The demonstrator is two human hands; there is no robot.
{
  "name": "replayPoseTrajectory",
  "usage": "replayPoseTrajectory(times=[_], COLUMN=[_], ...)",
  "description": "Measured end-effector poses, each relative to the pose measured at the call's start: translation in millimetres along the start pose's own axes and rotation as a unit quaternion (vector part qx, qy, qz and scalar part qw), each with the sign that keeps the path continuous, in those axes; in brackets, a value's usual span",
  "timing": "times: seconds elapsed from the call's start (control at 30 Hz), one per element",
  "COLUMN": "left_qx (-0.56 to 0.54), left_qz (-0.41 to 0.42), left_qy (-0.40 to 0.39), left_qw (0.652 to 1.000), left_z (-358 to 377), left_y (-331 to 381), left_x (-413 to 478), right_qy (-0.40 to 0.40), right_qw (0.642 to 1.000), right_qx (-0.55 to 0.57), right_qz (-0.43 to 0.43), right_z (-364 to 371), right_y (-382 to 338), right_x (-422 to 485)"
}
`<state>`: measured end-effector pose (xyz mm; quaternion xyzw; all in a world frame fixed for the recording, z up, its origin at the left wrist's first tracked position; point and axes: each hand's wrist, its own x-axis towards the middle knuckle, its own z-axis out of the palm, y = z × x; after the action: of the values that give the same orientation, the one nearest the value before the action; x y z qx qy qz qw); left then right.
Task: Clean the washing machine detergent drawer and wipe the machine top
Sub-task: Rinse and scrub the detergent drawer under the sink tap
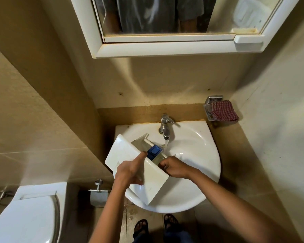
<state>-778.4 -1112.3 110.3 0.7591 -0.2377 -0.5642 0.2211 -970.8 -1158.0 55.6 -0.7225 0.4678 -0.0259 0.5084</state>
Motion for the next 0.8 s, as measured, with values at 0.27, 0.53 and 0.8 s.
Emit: replayPoseTrajectory(times=[0.27,0.53,0.8], left_qx=[-0.142,-0.198,-0.284], left_qz=[-0.026,-0.019,-0.005], left_qy=[-0.099,-0.067,-0.036], left_qw=[0.984,0.978,0.958], left_z=[15,63,95], left_y=[-29,-49,-50], left_x=[6,1,-3], right_qy=[0.338,0.335,0.363], right_qw=[0.940,0.937,0.924], right_qx=[0.005,-0.041,-0.018], right_qz=[0.039,0.091,0.117], right_z=[-22,-28,-37], right_y=[32,46,47], right_x=[7,17,32])
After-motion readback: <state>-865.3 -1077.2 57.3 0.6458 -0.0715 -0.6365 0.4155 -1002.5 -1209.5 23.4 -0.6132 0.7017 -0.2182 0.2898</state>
